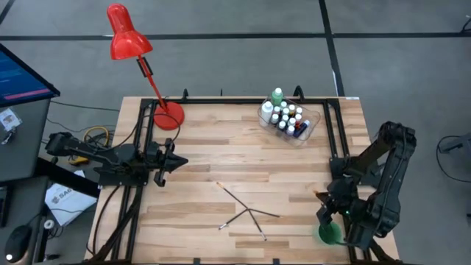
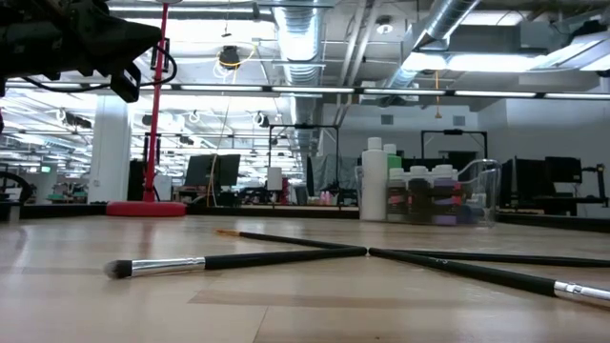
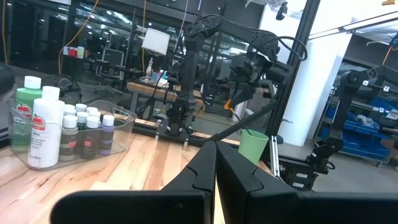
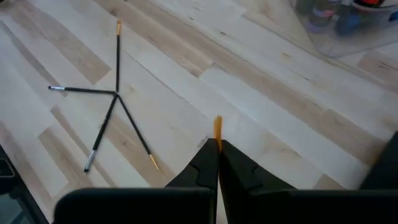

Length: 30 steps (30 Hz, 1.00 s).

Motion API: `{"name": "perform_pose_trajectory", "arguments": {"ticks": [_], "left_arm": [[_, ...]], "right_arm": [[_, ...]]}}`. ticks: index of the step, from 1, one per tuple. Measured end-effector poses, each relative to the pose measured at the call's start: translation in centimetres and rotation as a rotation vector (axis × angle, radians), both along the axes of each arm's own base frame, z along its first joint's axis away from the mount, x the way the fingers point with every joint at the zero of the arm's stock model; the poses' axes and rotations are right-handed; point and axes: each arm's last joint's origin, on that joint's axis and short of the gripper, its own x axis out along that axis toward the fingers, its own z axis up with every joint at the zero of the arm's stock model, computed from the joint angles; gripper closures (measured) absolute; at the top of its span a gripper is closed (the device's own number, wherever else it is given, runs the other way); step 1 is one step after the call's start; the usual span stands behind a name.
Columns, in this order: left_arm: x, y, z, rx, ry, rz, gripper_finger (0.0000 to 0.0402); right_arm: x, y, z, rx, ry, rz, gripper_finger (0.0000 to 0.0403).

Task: Pick & Place Paint Supplies
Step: Put the yellow paint brush into the green cup

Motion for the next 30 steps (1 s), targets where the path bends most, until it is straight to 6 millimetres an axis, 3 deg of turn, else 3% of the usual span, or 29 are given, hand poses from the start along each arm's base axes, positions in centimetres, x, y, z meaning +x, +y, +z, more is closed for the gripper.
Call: {"name": "perform_pose_trajectory", "arguments": {"ticks": [11, 30], "left_arm": [[0.00, 0.00, 0.00, 0.000, 0.000, 0.000, 0.0400], [0.00, 0.00, 0.00, 0.000, 0.000, 0.000, 0.0400]], "right_arm": [[-0.28, 0.31, 0.06, 0.007, -0.054, 0.010, 0.0399], [-0.05, 0.68, 0.11, 0.097, -0.104, -0.050, 0.0333]]}}
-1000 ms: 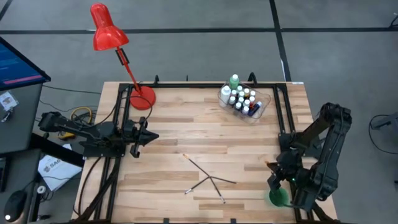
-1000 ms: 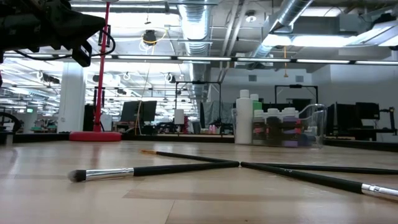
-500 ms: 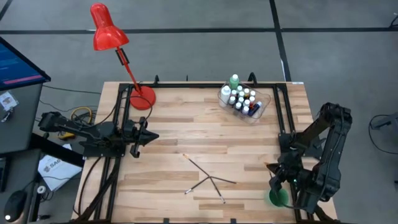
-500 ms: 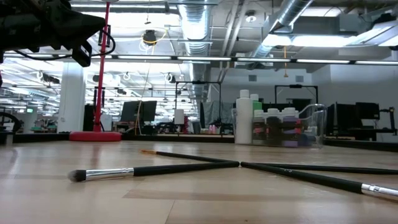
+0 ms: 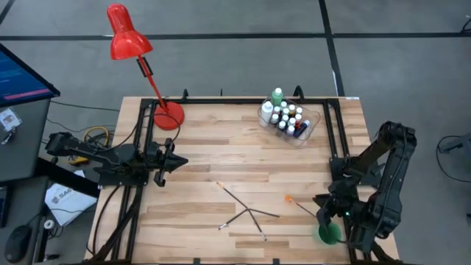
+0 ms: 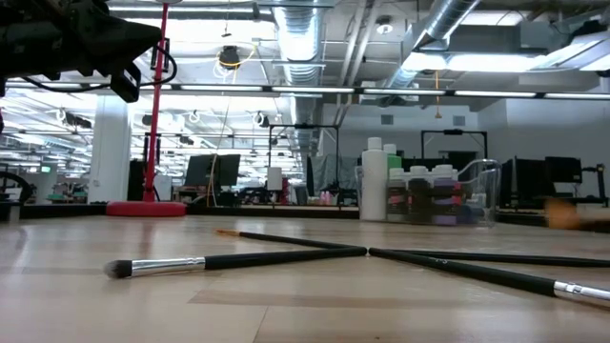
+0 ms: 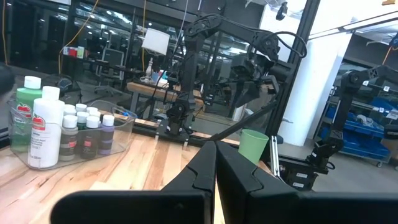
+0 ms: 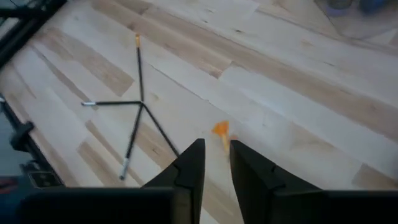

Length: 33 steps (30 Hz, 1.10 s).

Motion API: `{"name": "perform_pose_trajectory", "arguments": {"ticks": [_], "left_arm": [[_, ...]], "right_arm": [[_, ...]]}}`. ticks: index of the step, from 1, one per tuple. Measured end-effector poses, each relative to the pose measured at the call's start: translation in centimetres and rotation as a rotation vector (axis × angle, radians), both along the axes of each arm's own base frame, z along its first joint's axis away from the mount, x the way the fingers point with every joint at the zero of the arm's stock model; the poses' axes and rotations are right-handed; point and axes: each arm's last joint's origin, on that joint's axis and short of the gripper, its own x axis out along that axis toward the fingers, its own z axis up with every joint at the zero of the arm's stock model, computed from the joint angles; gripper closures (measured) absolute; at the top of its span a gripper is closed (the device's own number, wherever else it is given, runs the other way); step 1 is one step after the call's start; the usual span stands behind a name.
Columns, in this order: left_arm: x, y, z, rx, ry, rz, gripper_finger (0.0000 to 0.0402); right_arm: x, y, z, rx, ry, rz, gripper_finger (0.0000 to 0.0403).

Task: Pick & Place Paint Supplies
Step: Put the yellow paint brush into the green cup

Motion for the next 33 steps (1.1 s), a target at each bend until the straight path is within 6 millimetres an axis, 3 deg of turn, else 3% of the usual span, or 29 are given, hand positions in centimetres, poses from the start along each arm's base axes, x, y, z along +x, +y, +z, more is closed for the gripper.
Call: {"name": "perform_pose_trajectory", "arguments": {"ticks": [4, 7, 15, 22, 28, 33], "left_arm": [[0.0, 0.0, 0.0, 0.000, 0.000, 0.000, 0.0400], [0.0, 0.0, 0.0, 0.000, 0.000, 0.000, 0.0400], [0.0, 0.0, 0.0, 0.000, 0.000, 0.000, 0.0400], [0.0, 0.0, 0.0, 0.000, 0.000, 0.000, 0.0400], [0.0, 0.0, 0.0, 0.000, 0.000, 0.000, 0.0400], [0.0, 0.0, 0.0, 0.000, -0.001, 0.000, 0.0400]], "right_arm": [[1.7, -0.6, 0.6, 0.024, -0.008, -0.059, 0.0322], [4.2, -1.7, 0.9, 0.026, 0.090, -0.052, 0.0316], [10.9, -8.0, 0.8, 0.212, 0.462, 0.064, 0.0302], [12.8, -11.5, 0.7, 0.321, 0.557, 0.195, 0.0255], [14.8, -12.0, -1.8, 0.179, 0.708, 0.315, 0.0208], [17.1, -11.5, -6.0, 0.117, 0.883, 0.418, 0.0179]]}}
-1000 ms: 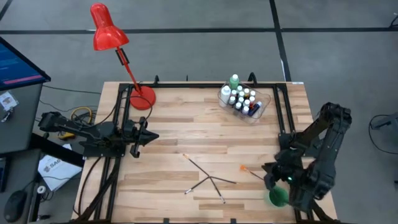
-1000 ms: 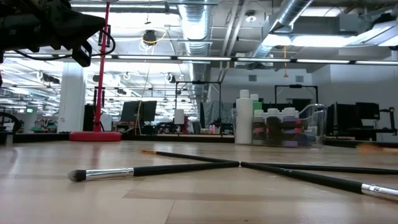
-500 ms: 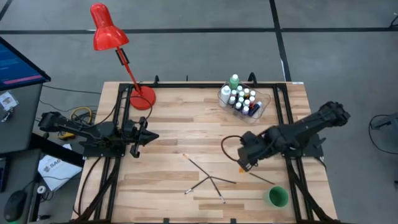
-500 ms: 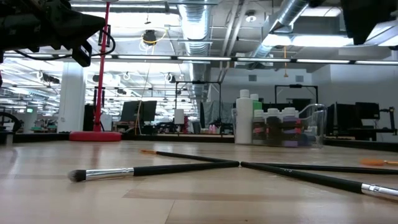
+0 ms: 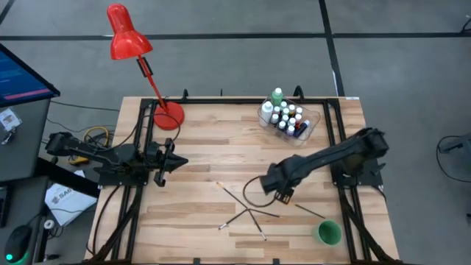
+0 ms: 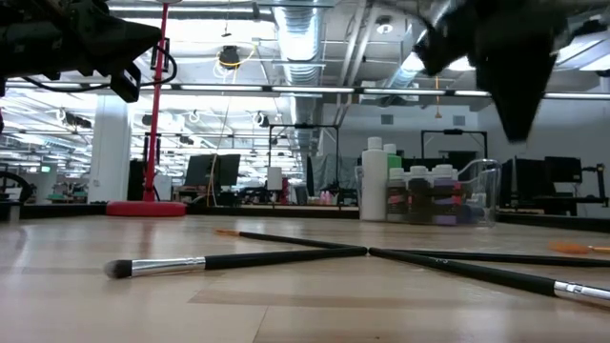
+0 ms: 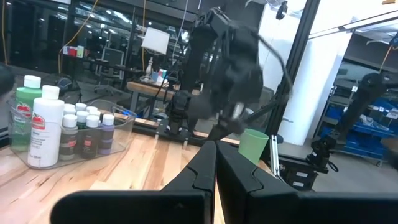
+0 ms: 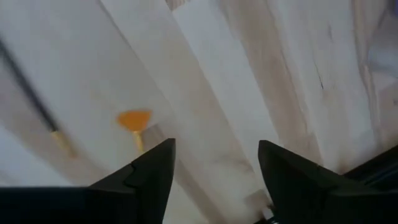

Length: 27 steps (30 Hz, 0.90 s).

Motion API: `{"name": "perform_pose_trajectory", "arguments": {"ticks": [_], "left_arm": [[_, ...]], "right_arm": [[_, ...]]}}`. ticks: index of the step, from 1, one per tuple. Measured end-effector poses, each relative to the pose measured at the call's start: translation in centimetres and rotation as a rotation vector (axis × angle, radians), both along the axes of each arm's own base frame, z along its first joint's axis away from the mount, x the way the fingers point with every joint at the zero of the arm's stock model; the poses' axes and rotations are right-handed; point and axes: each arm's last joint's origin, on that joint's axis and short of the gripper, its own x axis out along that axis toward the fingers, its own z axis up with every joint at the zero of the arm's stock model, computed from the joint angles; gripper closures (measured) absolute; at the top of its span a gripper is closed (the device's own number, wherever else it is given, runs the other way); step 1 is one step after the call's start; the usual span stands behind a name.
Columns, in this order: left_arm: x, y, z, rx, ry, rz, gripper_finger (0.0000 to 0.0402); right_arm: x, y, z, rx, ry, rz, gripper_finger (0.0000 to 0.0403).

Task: Pick & Place Paint Supplies
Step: Put the yellow paint brush into the green cup

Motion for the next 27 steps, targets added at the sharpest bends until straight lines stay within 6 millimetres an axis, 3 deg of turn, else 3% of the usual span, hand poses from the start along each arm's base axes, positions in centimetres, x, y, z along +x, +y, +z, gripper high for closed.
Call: {"name": "perform_pose_trajectory", "arguments": {"ticks": [6, 11, 18, 22, 27], "left_arm": [[0.0, 0.0, 0.1, -0.001, -0.006, 0.000, 0.0400], [0.0, 0.0, 0.1, -0.002, -0.012, 0.000, 0.0400], [0.0, 0.0, 0.1, -0.003, -0.015, 0.000, 0.0400], [0.0, 0.0, 0.1, -0.002, -0.012, 0.000, 0.0400], [0.1, 0.0, 0.0, -0.001, -0.005, 0.000, 0.0400]], "right_arm": [[1.1, 1.1, -3.8, 0.005, 0.119, 0.128, 0.0163], [-0.1, 2.0, -4.0, 0.046, -0.022, 0.184, 0.0162], [-4.7, 1.8, -2.0, 0.103, -0.549, 0.108, 0.0162], [-8.0, 0.9, -2.2, 0.118, -0.562, -0.019, 0.0162], [-9.2, 0.7, -3.8, 0.089, -0.496, -0.037, 0.0162]]}}
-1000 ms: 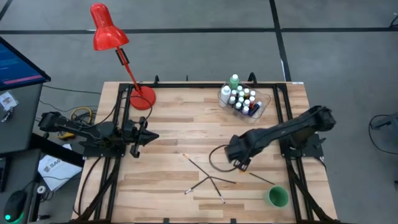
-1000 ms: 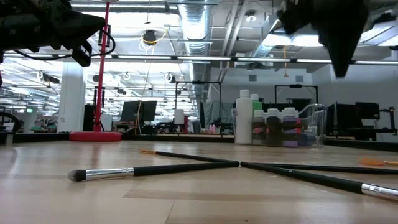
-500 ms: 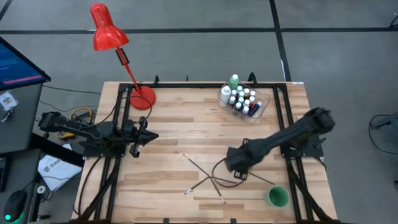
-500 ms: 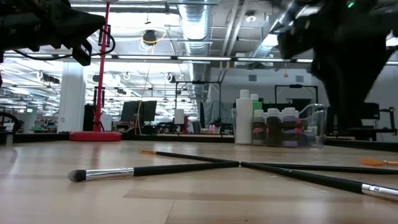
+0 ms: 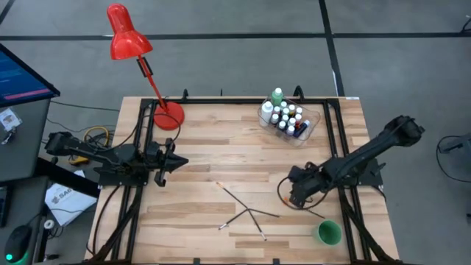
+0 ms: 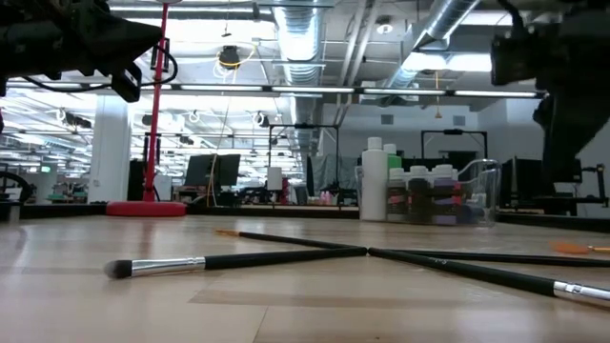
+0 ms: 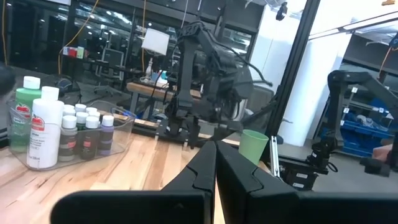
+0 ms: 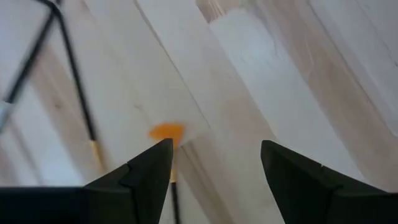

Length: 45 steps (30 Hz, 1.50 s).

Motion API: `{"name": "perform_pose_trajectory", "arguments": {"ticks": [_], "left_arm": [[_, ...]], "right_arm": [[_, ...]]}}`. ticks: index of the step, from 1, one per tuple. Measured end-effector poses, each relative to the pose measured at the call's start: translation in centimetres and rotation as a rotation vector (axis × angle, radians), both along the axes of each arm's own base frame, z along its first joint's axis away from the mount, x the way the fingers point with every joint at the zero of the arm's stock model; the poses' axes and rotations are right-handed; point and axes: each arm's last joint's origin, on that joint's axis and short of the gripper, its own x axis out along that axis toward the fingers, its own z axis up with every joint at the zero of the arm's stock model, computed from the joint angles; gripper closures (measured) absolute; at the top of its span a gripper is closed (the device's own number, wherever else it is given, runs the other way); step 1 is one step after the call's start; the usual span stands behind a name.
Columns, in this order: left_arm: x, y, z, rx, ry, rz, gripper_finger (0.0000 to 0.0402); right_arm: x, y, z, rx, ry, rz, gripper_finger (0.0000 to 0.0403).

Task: Pick & Place Paint Supplies
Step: Put the yellow paint brush into the green cup

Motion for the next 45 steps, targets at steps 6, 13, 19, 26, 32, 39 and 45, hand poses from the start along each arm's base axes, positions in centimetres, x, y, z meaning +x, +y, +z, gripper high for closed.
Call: {"name": "perform_pose_trajectory", "arguments": {"ticks": [6, 13, 19, 26, 32, 39, 45], "left_arm": [[0.0, 0.0, 0.0, 0.000, 0.001, 0.000, 0.0400], [0.0, 0.0, 0.0, 0.000, -0.002, 0.000, 0.0400], [0.0, 0.0, 0.0, 0.000, -0.001, 0.000, 0.0400], [0.0, 0.0, 0.1, -0.001, -0.006, 0.000, 0.0400], [0.0, 0.0, 0.1, -0.002, -0.008, 0.000, 0.0400], [0.0, 0.0, 0.1, -0.003, -0.014, 0.000, 0.0400], [0.0, 0.0, 0.1, -0.003, -0.015, 0.000, 0.0400]], "right_arm": [[0.9, 0.6, -2.7, -0.049, 0.154, 0.120, 0.0162], [2.4, 1.7, -4.7, -0.052, 0.277, 0.239, 0.0162], [3.6, 2.6, -4.3, -0.047, 0.267, 0.330, 0.0162], [4.2, 2.5, -4.2, -0.036, 0.240, 0.298, 0.0162], [4.8, 2.8, -6.2, -0.050, 0.292, 0.295, 0.0162], [5.4, 2.8, -6.4, -0.054, 0.317, 0.289, 0.0164], [5.7, 2.1, -6.3, -0.040, 0.319, 0.256, 0.0211]]}}
